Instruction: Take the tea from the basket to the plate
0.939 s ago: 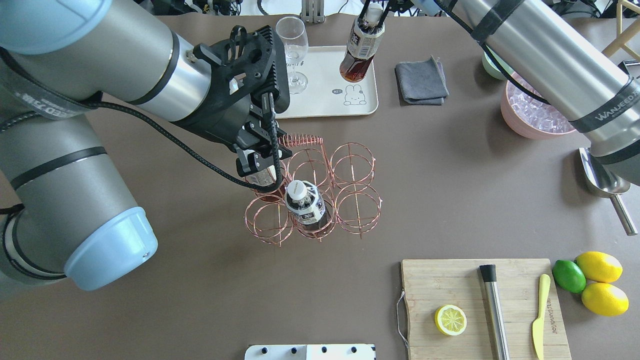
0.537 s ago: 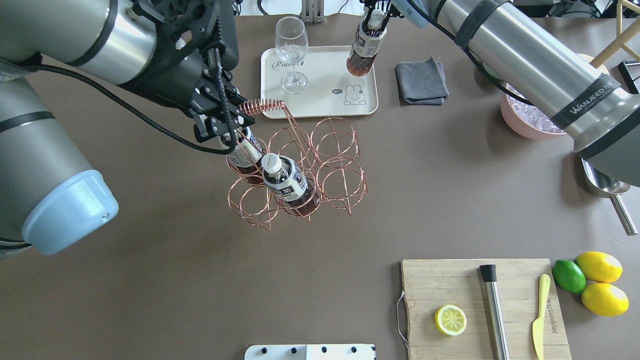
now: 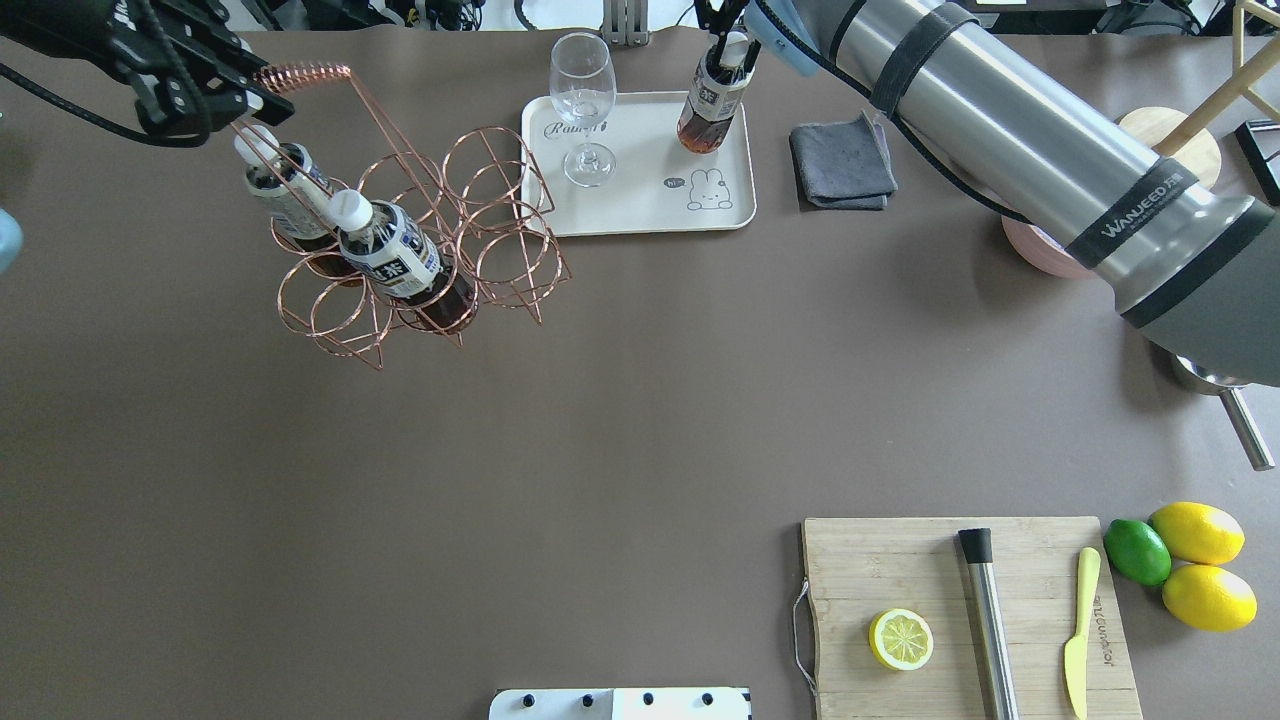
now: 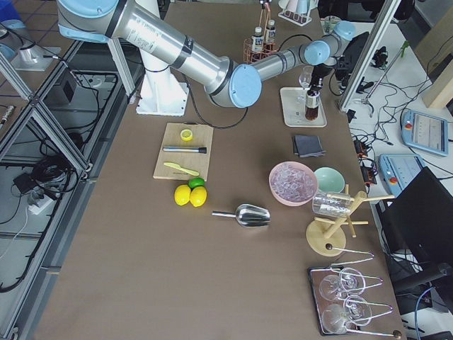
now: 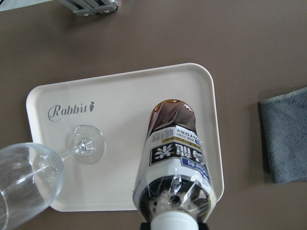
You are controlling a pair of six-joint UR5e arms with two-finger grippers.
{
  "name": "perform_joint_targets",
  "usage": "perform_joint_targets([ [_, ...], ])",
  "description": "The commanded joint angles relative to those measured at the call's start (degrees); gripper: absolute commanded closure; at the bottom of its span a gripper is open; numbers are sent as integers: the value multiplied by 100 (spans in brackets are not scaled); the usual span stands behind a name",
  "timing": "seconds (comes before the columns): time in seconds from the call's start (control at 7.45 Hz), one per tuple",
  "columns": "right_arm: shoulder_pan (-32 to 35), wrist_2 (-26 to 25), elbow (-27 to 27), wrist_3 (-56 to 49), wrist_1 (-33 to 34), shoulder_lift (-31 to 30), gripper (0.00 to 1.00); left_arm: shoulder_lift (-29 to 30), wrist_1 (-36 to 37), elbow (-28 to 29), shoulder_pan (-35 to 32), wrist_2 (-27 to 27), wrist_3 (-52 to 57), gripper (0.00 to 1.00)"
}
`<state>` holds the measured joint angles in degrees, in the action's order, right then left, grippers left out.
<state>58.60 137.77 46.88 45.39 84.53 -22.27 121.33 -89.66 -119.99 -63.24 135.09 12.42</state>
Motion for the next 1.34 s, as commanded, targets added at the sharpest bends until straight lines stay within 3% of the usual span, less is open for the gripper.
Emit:
perform_joint_targets([
  [0.0,-85,-22,-4,-197,29,3,100,-626,19,211,-976,271,905,100],
  [0.4,-138,-58,40,-206,72,73,100,-760,668,1166,-1917,272,2854,100],
  [0.54,-138,-75,58,-223,430,222,100,-751,696,1510,-2103,211,3297,100],
  [0.67,-147,-101,67,-450,503,232,100,-716,696,1818,-2287,-51,3884,100],
  [1.07,-243,-110,67,-461,521,223,100,-287,626,2820,-2447,-159,5117,100],
  [1.21,-261,-101,67,-461,521,223,91,-137,599,3014,-2439,-246,5347,100],
])
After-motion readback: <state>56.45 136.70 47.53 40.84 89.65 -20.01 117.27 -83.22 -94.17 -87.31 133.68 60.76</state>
